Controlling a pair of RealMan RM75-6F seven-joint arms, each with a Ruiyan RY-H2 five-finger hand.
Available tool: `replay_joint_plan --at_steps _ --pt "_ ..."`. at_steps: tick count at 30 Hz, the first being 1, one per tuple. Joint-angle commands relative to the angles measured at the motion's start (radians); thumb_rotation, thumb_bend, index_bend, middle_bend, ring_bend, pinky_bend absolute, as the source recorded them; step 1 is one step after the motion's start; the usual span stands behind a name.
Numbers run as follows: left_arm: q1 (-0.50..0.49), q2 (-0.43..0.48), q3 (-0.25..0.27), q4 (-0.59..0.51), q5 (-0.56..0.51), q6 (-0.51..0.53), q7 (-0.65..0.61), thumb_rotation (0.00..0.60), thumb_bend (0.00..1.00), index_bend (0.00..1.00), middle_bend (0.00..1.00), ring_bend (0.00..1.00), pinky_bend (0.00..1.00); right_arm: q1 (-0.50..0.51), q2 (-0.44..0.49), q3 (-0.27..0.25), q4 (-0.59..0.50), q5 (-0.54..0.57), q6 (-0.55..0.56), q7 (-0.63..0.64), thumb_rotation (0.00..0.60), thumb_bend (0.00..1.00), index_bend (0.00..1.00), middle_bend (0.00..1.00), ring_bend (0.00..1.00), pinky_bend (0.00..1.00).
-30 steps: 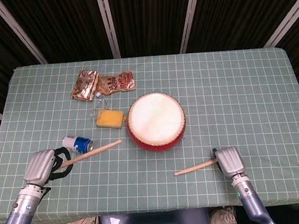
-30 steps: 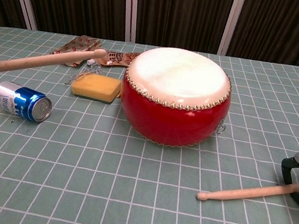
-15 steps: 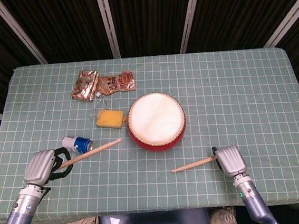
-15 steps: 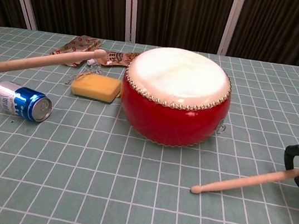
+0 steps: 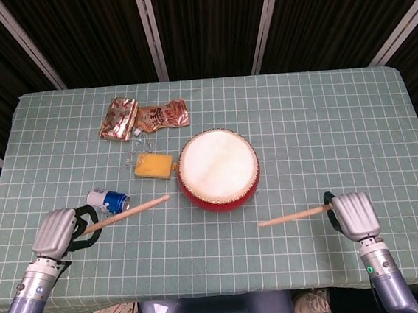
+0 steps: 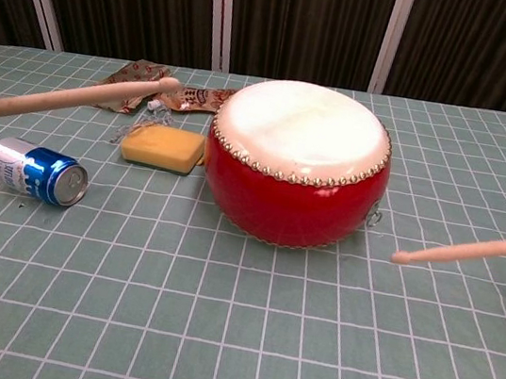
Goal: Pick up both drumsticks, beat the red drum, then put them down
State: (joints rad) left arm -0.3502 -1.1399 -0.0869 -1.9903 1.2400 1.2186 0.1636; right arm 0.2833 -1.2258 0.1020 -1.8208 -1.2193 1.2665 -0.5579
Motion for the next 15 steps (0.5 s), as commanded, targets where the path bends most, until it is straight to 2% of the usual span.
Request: replay_joint_plan --at_steps 1,7,15 --pt "-0.006 0.004 -0.013 -0.003 -0.006 0.001 -0.002 0.600 0.56 0.73 1.00 1.00 1.00 -0.013 0.090 0.076 -0.079 0.143 -0.019 0.115 0.600 0.67 0.95 1.00 1.00 1.00" --pt "-0.056 0.025 -0.084 0.003 -0.048 -0.014 0.016 0.600 0.56 0.74 1.00 1.00 1.00 0.002 0.216 0.168 -0.189 0.316 -0.066 0.219 0.600 0.67 0.95 1.00 1.00 1.00" --pt "-0.195 0.079 -0.237 0.021 -0.210 -0.102 0.073 0.600 0.56 0.74 1.00 1.00 1.00 0.071 0.333 0.261 -0.287 0.480 -0.090 0.216 0.600 0.67 0.95 1.00 1.00 1.00"
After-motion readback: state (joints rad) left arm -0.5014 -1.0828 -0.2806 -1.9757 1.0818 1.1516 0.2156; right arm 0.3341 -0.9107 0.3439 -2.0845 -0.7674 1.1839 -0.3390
